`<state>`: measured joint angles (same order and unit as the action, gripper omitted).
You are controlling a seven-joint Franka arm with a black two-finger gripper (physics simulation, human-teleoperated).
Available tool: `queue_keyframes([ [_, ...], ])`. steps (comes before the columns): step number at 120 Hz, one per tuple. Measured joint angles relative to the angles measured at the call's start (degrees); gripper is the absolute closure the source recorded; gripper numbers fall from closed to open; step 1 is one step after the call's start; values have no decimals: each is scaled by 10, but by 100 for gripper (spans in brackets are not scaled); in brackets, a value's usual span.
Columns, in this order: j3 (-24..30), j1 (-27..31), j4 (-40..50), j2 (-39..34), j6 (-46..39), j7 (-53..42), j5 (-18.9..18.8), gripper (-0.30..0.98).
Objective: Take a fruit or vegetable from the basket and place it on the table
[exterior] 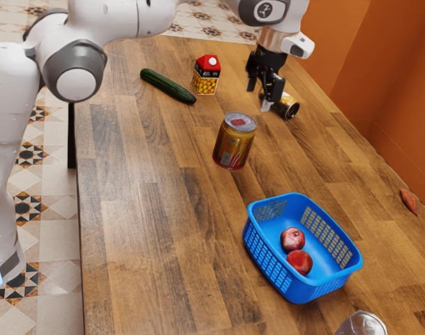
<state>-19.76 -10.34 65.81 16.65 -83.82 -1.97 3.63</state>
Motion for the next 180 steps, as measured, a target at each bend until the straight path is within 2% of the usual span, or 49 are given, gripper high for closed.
queue_keyframes([
  [44, 9, 0, -6, 1, 15, -19, 17, 0],
  [55, 82, -4, -13, -5, 14, -34, 6, 0],
  [66, 168, -7, -14, -5, 9, -60, -44, 0],
  [75, 215, -7, -11, -3, -1, -83, -80, 0],
  [98, 296, -6, -9, -1, -35, -139, -130, 0],
  [112, 335, -7, -3, -1, -50, -173, -143, 0],
  [144, 348, -6, 6, 42, -80, -227, -112, 0],
  [180, 345, -4, 50, 56, -128, -246, -71, 0],
])
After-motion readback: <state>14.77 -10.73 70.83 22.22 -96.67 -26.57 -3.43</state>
